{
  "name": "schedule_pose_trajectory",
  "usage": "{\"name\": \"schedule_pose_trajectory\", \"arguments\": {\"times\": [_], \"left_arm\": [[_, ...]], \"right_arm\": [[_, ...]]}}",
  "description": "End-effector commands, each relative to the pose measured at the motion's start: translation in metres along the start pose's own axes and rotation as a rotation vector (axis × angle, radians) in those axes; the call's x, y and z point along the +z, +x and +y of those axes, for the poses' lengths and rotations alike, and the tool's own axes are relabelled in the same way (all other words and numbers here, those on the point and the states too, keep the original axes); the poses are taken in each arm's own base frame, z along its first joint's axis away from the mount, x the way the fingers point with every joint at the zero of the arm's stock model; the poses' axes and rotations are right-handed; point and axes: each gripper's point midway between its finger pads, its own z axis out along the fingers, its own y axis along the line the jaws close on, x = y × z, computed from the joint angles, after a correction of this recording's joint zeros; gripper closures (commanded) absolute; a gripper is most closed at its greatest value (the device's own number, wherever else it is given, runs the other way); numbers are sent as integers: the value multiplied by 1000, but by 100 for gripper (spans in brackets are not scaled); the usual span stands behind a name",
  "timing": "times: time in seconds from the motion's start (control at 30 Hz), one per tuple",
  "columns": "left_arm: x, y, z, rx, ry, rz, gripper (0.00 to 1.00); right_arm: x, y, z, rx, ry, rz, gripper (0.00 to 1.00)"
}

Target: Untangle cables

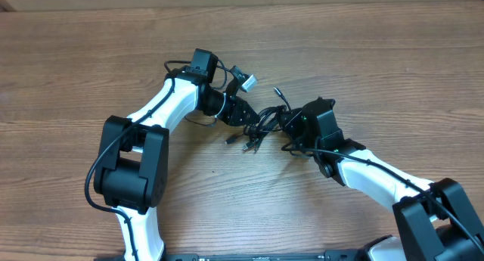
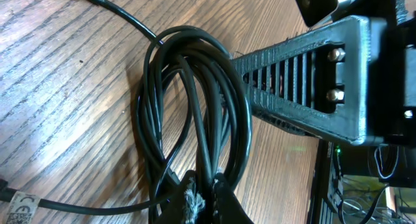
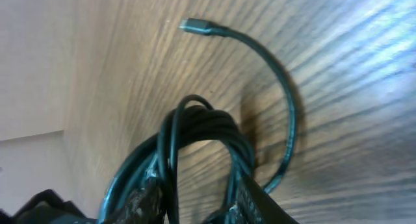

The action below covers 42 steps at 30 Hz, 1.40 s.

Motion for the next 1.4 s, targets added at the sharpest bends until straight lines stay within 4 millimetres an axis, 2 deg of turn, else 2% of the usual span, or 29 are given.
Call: {"name": "schedule_pose_trajectory", "arguments": {"times": [0.0,0.3,0.5,0.67,0.87,1.1,1.23,1.3,1.37], "left_arm": [[1,-3,2,5,-20,4,96],[1,-3,2,5,-20,4,96],[1,-3,2,5,-20,4,96],[1,-3,2,5,-20,4,96],[1,-3,2,5,-19,4,96],[1,-3,2,5,-20,4,96],[1,-3,2,5,-20,4,96],[1,-3,2,4,-20,4,96],[1,-3,2,4,-20,4,96]], "right_arm": [[1,7,18,-18,-66,47,67],[0,13,27,-65,-111,86,67],[1,0,28,-64,-104,10,67],[3,-2,30,-65,-116,-1,67],[14,2,19,-62,-90,19,67],[15,3,13,-59,-67,24,67],[16,-1,-2,-53,-2,-7,67],[16,-2,-2,-53,-3,-8,64],[16,-1,7,-60,-40,-4,63]]}}
